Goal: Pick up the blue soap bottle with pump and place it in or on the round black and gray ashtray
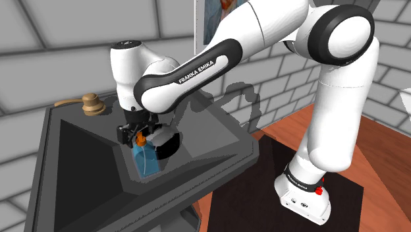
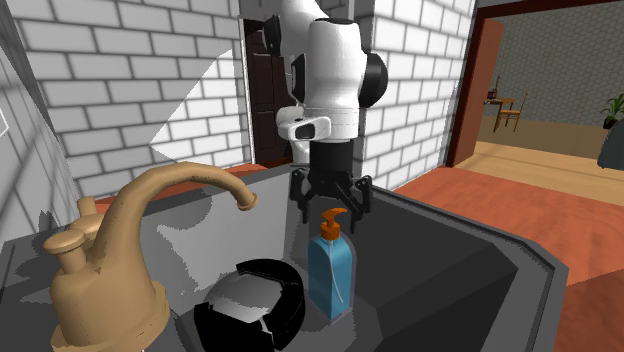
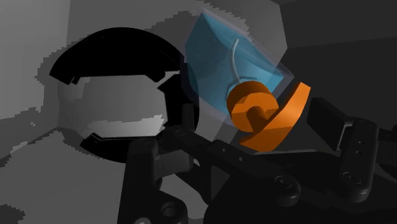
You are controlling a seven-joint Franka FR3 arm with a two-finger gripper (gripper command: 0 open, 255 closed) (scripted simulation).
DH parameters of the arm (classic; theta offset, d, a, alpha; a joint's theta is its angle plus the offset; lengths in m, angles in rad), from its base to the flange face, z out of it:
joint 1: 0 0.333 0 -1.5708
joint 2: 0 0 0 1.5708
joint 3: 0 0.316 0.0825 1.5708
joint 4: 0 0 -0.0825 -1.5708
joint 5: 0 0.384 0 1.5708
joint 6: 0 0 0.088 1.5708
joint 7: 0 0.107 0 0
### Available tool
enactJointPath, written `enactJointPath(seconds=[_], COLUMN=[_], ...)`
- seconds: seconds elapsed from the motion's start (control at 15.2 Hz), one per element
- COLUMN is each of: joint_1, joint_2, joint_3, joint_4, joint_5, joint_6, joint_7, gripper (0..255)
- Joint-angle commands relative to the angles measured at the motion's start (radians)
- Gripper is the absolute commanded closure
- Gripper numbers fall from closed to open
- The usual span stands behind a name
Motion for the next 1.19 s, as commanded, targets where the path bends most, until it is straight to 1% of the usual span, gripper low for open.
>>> enactJointPath(seconds=[0.0, 0.2, 0.26, 0.86, 1.12], joint_1=[0.0, 0.0, 0.0, 0.0, -0.004], joint_2=[0.001, 0.001, 0.001, 0.001, -0.021], joint_3=[0.0, 0.0, 0.0, 0.0, 0.005], joint_4=[0.0, 0.0, 0.0, 0.0, 0.028], joint_5=[-0.001, 0.0, 0.0, -0.001, 0.015], joint_6=[0.001, 0.001, 0.001, 0.001, -0.046], joint_7=[0.0, 0.0, 0.0, 0.0, -0.011], gripper=[0, 0, 255, 255, 255])
